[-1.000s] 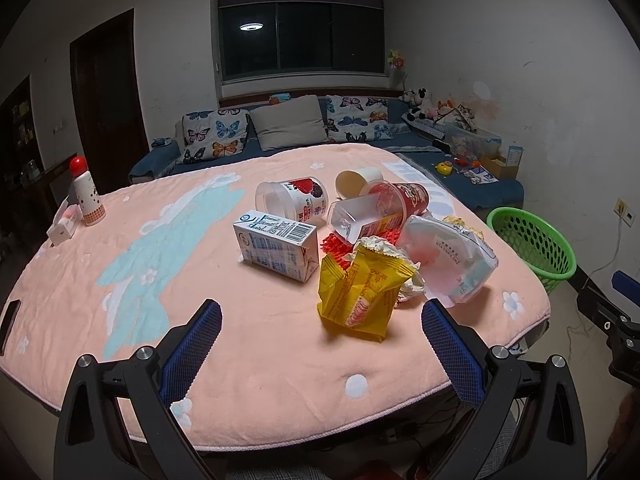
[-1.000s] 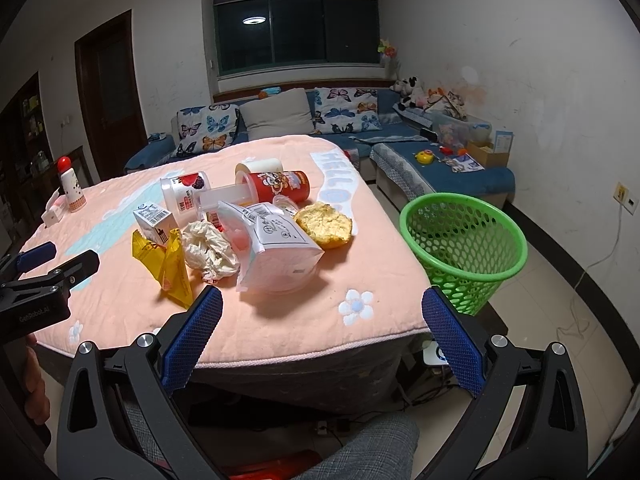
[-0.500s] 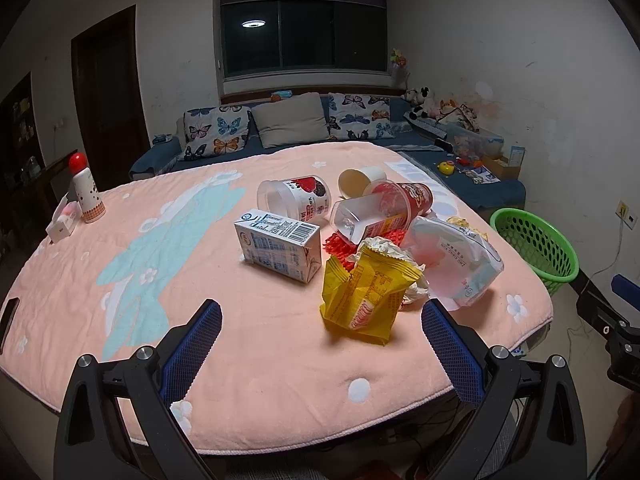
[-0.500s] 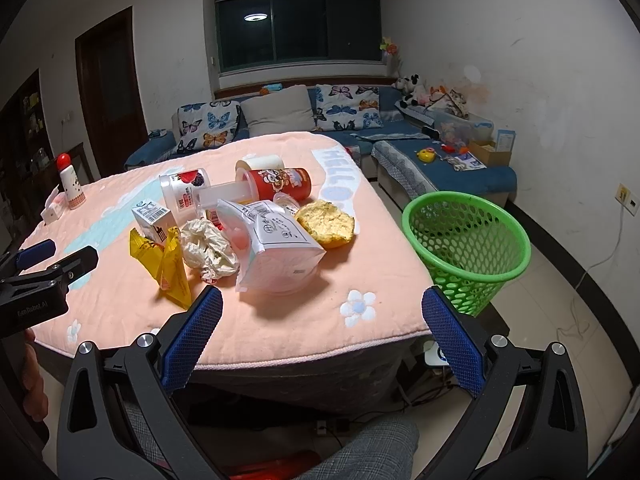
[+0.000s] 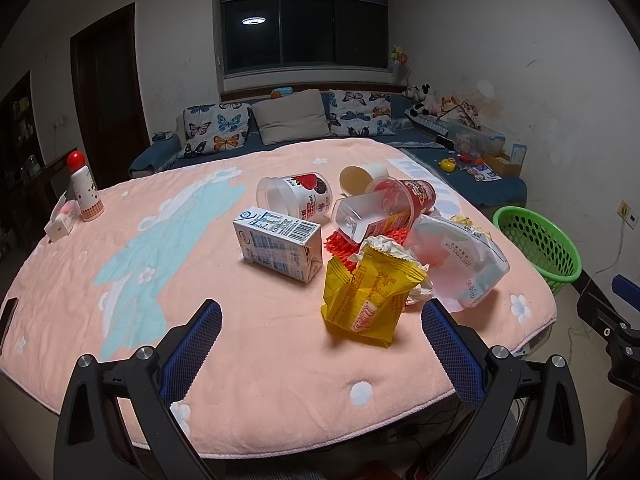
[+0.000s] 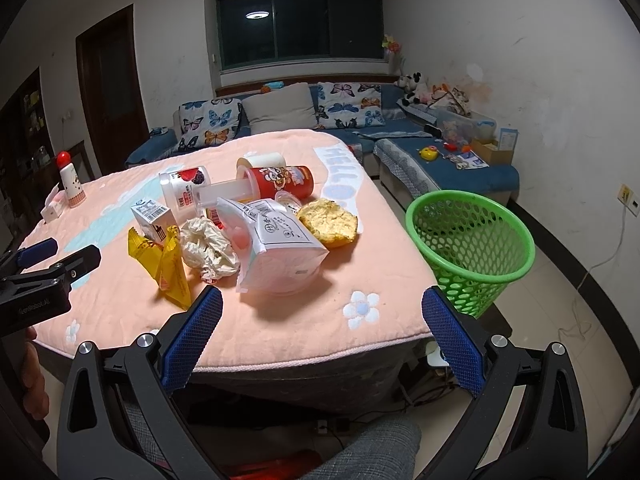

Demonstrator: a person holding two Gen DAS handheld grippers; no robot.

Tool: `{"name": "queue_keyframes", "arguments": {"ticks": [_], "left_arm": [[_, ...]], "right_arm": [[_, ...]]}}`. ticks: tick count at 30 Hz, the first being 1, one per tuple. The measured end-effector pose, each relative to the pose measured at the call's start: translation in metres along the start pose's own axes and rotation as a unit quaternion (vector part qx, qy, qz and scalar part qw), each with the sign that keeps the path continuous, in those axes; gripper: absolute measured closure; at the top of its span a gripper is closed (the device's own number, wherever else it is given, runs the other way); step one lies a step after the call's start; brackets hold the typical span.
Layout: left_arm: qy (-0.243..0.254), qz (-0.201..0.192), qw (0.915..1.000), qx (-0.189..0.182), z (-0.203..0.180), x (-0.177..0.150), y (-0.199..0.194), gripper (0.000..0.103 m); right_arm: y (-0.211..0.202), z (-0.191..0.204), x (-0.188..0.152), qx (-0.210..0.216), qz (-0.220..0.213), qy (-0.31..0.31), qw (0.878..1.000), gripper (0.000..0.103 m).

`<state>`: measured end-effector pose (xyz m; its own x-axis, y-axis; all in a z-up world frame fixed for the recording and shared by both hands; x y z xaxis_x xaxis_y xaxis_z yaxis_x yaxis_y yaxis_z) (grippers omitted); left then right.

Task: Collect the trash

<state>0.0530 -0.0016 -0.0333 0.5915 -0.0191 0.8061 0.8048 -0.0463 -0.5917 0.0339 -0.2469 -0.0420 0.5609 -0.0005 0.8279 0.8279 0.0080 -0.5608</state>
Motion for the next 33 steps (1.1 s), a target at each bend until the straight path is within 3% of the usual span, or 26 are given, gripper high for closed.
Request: {"name": "queue_keyframes", "arguments": {"ticks": [33], "left_arm": [[-0.011,0.017,0.9997,0.009,0.018,0.010,0.031,0.006]], "right_arm": [[0.045,0.008,0.013,0.017,0.023,-0.023,0.999,0.006]]}}
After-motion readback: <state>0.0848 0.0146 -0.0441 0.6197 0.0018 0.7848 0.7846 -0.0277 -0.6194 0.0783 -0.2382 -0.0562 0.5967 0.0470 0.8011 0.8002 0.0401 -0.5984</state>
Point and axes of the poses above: each gripper's, at about its wrist camera, not at the fingertips, and y roughly the way its jaws point, z to its left, x to its top, the point moved 4 cm from there along y, roughly the way its jaws point, and after that the axes turned 3 degrees about -y, right-handed, at the moved point
